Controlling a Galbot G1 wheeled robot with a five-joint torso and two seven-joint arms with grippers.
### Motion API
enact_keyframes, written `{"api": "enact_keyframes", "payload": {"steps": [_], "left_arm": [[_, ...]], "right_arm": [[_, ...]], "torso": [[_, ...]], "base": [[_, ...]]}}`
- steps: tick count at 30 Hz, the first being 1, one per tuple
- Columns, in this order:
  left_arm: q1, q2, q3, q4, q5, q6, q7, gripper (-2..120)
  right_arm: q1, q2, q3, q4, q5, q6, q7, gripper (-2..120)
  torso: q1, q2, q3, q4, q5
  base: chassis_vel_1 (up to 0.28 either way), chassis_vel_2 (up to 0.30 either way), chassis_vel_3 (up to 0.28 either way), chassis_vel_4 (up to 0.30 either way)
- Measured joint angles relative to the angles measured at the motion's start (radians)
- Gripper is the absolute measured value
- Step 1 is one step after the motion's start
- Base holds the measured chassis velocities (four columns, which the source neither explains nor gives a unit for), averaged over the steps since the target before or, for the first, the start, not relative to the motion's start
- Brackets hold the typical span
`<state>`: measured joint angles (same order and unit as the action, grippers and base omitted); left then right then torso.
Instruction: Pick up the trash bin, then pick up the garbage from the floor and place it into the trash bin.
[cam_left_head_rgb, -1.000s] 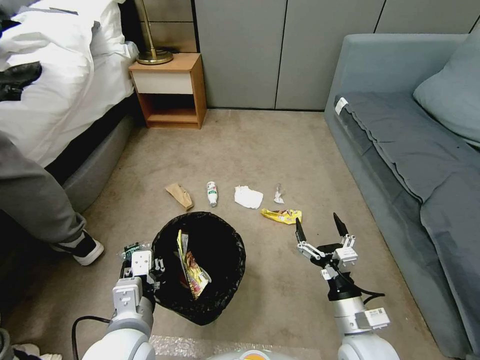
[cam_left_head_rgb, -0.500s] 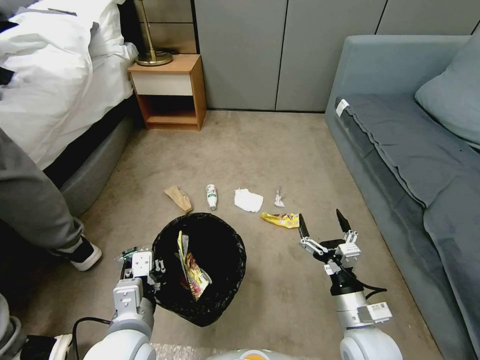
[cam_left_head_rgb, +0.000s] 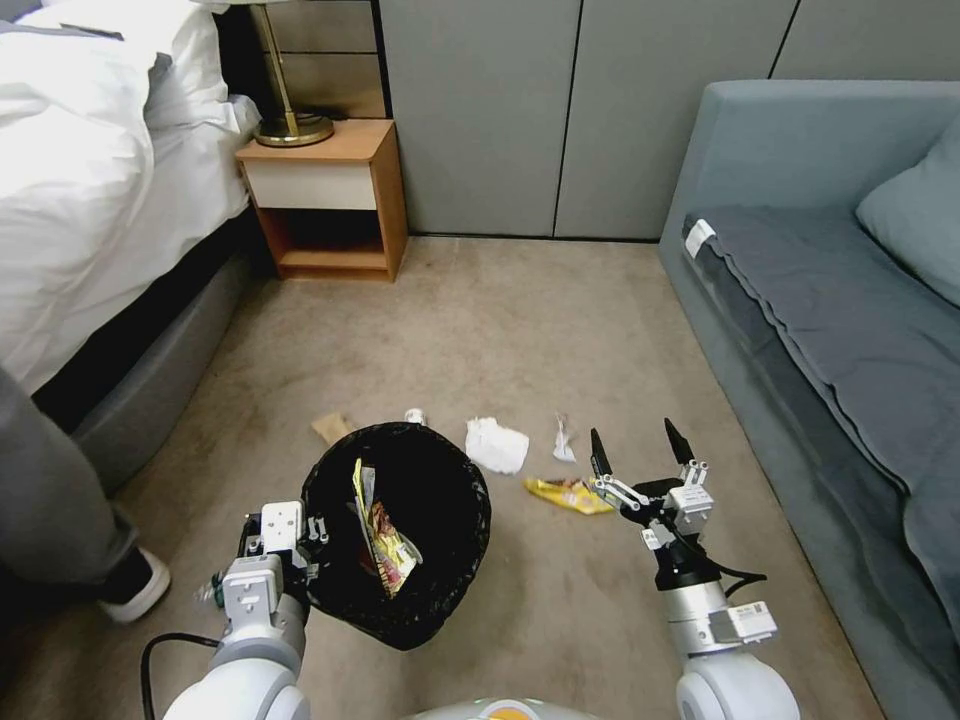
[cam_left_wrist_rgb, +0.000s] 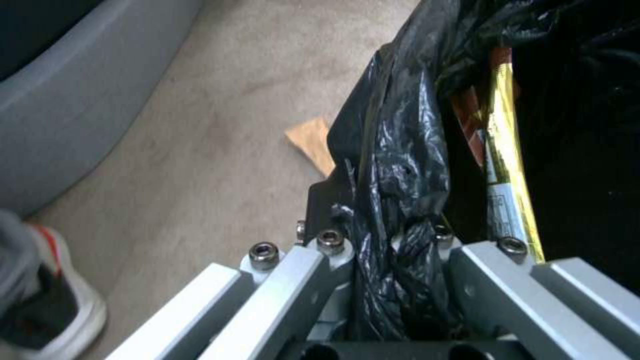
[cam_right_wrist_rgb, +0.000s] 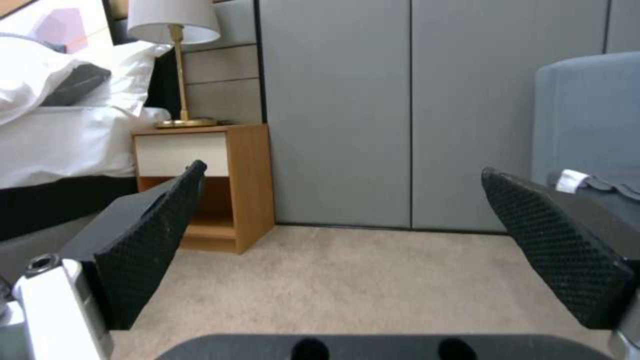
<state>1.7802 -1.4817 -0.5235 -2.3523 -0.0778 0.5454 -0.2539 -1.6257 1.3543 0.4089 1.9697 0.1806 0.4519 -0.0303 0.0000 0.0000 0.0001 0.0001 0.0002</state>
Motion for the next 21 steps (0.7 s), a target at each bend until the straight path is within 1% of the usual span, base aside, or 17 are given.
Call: {"api": "enact_keyframes", "payload": {"steps": [1,2,7,11,12,14,15,17,18,20,21], "left_arm": [[0.0,0.0,0.0,0.0,0.0,0.0,0.0,3],[0.0,-0.001,0.001,0.0,0.0,0.0,0.0,3],[-0.001,-0.001,0.001,0.0,0.0,-0.001,0.0,3],[-0.003,-0.002,0.001,0.0,0.0,-0.001,0.0,3],[-0.003,-0.002,0.001,0.0,0.0,-0.001,0.0,3],[-0.003,-0.002,0.001,0.001,0.0,-0.001,0.0,3],[-0.003,-0.002,0.002,0.003,0.001,-0.001,0.0,3],[-0.002,0.0,0.001,0.003,0.001,-0.001,0.0,3],[-0.002,0.0,0.001,0.003,0.001,-0.001,0.0,3],[-0.003,0.001,0.001,0.005,0.0,-0.001,0.0,3],[-0.003,0.001,0.001,0.005,0.0,-0.001,0.0,3]], "right_arm": [[0.0,0.0,0.0,0.0,0.0,0.0,0.0,100],[0.0,-0.001,0.0,-0.001,-0.001,0.001,-0.002,100],[0.0,-0.005,0.002,-0.009,-0.003,0.007,-0.013,100],[0.004,-0.008,0.002,-0.017,-0.007,0.016,-0.025,100],[0.01,-0.01,0.002,-0.025,-0.007,0.025,-0.038,100],[0.019,-0.013,0.003,-0.037,-0.009,0.038,-0.055,100],[0.04,-0.023,0.006,-0.067,-0.016,0.062,-0.089,100],[0.082,-0.052,0.006,-0.12,-0.029,0.08,-0.133,100],[0.082,-0.052,0.006,-0.12,-0.029,0.08,-0.133,100],[0.129,-0.088,0.006,-0.184,-0.057,0.09,-0.178,100],[0.129,-0.088,0.006,-0.184,-0.057,0.09,-0.178,100]], "torso": [[0.0,0.0,0.0,0.0,0.0001],[0.0,0.0,0.0,0.0,-0.0006],[0.0,0.0,0.0,0.0,-0.0001],[0.0,0.0,0.0,-0.0003,-0.0006],[0.0,0.0,0.0,0.0,0.0001],[0.0,0.0,0.0,-0.0002,-0.0002],[0.0,0.0,0.0,-0.0002,0.0],[0.0,0.0,0.0,0.0,-0.0002],[0.0,0.0,0.0,0.0,-0.0002],[0.0,0.0,0.0,0.0001,-0.0002],[0.0,0.0,0.0,0.0001,-0.0002]], "base": [[-0.184,0.221,0.193,-0.2],[-0.205,0.203,0.206,-0.196],[-0.205,0.209,0.205,-0.212],[-0.213,0.202,0.203,-0.209],[-0.15,0.141,0.184,-0.192],[-0.15,0.111,0.125,-0.164],[-0.078,0.111,0.062,-0.066],[0.004,0.027,0.031,-0.001],[0.0,0.0,0.0,0.0],[0.0,0.0,0.0,0.0],[0.0,0.0,0.0,0.0]]}}
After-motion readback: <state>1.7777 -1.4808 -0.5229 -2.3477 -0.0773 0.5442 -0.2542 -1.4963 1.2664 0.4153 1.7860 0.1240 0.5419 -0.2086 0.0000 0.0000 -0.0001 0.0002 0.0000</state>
